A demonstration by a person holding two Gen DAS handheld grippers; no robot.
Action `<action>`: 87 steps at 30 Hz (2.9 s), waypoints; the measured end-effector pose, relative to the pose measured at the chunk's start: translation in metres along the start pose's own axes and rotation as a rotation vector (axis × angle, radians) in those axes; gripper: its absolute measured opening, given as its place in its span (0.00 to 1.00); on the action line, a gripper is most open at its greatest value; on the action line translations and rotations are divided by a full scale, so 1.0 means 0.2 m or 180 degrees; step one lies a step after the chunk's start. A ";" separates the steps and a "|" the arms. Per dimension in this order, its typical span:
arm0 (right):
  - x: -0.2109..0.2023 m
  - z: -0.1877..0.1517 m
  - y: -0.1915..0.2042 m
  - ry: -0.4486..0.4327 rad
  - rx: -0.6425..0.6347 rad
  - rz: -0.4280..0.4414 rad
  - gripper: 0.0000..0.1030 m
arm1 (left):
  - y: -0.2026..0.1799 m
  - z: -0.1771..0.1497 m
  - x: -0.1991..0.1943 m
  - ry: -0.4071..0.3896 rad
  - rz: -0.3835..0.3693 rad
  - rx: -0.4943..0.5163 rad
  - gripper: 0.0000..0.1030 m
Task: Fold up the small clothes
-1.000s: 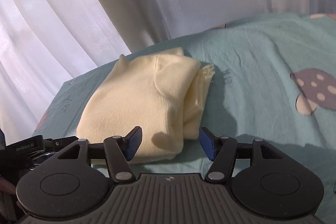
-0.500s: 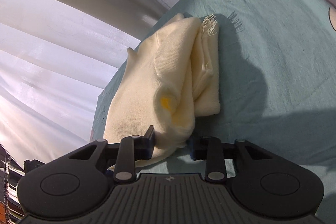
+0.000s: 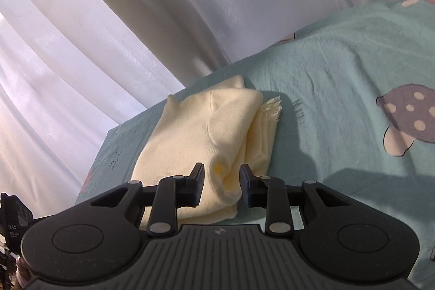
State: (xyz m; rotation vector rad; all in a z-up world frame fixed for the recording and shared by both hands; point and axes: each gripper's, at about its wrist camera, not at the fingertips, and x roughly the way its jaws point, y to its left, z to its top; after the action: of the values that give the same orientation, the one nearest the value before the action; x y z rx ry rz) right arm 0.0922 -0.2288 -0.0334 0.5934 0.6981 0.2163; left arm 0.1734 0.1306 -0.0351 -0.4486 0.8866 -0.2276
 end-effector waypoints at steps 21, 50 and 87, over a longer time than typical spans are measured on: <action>0.25 -0.18 0.34 0.0681 -0.1142 -0.0248 0.33 | -0.14 -0.03 0.11 0.0351 0.0702 0.0504 0.97; -0.15 -0.23 0.53 0.0760 -0.1043 -0.1104 0.96 | -0.47 -0.22 -0.18 0.0286 0.1020 0.1063 1.00; 0.00 -0.18 0.50 0.1022 -0.1061 -0.1515 0.96 | -0.48 -0.19 -0.08 0.0456 0.1149 0.1029 1.00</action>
State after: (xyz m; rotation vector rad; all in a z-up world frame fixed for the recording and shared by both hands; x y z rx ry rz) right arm 0.0686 -0.1312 0.0033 0.0618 1.0663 -0.0203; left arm 0.1329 0.0407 0.0010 0.0319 1.0329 -0.0686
